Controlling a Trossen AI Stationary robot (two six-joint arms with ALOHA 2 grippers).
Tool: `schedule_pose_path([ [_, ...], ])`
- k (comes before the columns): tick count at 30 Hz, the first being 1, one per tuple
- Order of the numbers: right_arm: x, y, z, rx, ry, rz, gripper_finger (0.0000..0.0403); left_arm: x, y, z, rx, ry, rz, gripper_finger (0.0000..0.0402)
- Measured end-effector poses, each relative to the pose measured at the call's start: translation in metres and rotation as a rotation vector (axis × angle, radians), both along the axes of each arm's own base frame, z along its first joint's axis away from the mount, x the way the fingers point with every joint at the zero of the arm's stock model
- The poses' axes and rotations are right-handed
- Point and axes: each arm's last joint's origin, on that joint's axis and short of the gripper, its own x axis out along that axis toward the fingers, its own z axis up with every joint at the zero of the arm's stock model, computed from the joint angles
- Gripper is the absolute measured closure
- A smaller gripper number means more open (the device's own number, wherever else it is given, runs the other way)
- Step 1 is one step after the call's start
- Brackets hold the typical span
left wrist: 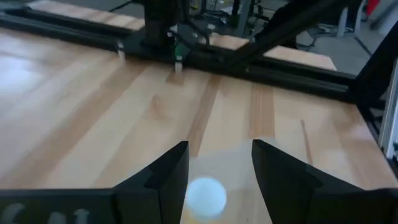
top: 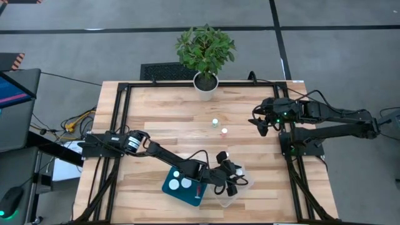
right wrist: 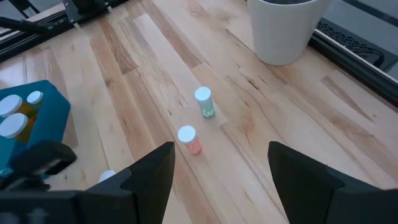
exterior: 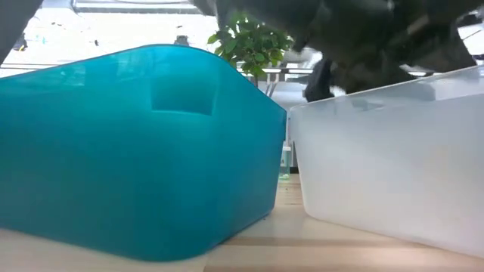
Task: Pick and place medicine bottles into bin by pill shape (circle, oval)
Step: Put the small orange pill bottle into the transparent bin
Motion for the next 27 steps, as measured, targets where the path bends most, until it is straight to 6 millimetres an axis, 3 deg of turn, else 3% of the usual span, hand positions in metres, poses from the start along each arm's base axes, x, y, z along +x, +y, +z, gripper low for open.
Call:
schedule_pose_path([
  [8, -0.009, 0.001, 0.005, -0.006, -0.047, -0.002, 0.0132, -0.012, 0.007, 0.061, 0.077, 0.108, 0.055, 0.0194],
  [15, -0.024, 0.003, 0.014, -0.018, -0.125, -0.002, 0.0132, -0.034, 0.041, 0.098, 0.052, 0.272, 0.131, 0.0126],
  [18, -0.030, 0.004, 0.016, -0.021, -0.152, -0.003, 0.0132, -0.034, 0.050, 0.093, 0.068, 0.319, 0.098, 0.0106],
  [27, -0.036, 0.005, 0.018, -0.025, -0.178, -0.004, 0.0132, -0.038, 0.063, 0.033, 0.091, 0.333, 0.074, 0.0103],
])
